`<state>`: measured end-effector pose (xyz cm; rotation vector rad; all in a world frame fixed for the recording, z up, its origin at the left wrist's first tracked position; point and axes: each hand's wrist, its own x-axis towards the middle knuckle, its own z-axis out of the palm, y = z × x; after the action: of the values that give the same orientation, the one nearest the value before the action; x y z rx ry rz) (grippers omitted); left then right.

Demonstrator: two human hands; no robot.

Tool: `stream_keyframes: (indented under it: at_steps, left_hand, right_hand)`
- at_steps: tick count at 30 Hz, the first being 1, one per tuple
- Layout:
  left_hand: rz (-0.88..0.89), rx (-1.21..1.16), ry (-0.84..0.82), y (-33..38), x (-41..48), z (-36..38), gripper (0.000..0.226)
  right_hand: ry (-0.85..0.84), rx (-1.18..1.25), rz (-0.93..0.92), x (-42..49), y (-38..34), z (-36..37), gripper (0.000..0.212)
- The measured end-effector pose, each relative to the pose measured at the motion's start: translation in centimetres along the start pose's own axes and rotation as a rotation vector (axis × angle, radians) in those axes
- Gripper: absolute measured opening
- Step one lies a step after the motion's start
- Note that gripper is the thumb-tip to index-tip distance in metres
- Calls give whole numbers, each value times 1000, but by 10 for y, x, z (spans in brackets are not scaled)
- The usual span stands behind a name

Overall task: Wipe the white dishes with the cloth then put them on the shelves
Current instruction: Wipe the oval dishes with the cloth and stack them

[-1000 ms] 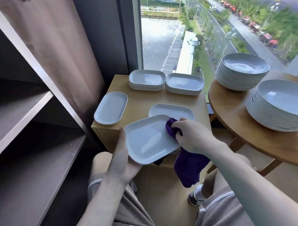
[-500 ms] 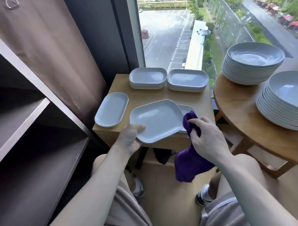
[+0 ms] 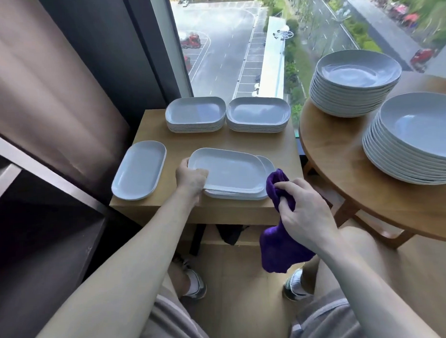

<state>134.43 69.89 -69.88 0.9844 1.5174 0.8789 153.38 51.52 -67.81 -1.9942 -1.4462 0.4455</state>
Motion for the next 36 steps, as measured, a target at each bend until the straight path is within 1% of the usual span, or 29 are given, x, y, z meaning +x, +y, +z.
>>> stream_keyframes:
  at_steps: [2,4,6,9,11,16,22,24,25,26,29,30,33,36]
  left_hand:
    - [95,146,24,-3,3,-2,39]
    - [139,261,44,-7,6,-3,36]
    - [151,337,54,-11,8,-2,34]
    - [134,423,57,-17,12,0,48]
    - [123,444,53,-20,14,1,53]
    - [109,438,38,-31,17,6,57]
    - [145,523,7,-38,21,6,64]
    - [101,496,6,-41,21,1,67]
    - [65,449,20,-44,21,-5,64]
    - [27,375,44,-48,20,-12,57]
    - [-49,144,114,-61,16,-42,25]
    - [-57,111,128,-67,15,-54,21]
    - [-97,33,189,-76,13,-91,26]
    - [-202,-71,285,-74,20,-126,34]
  right_hand:
    - [-7,4,4,2,-1,1,31]
    - [-10,16,5,4,-3,4,31]
    - [-13,24,2,7,-7,7,32]
    - [-20,29,-13,11,-14,11,32]
    - [-23,32,-21,14,-19,14,31]
    - [-18,41,-29,18,-24,19,30]
    - [-36,17,-32,19,-26,30,30]
    - [-45,8,-35,19,-29,34,31]
    - [-52,7,-39,20,-31,36,31]
    - [-60,8,-45,20,-33,39,31]
    - [-86,16,-61,25,-43,48,31]
    - [-93,19,-66,27,-47,52,31]
    - [-112,43,-95,33,-67,66,31]
    - [-153,70,-172,38,-92,75,32]
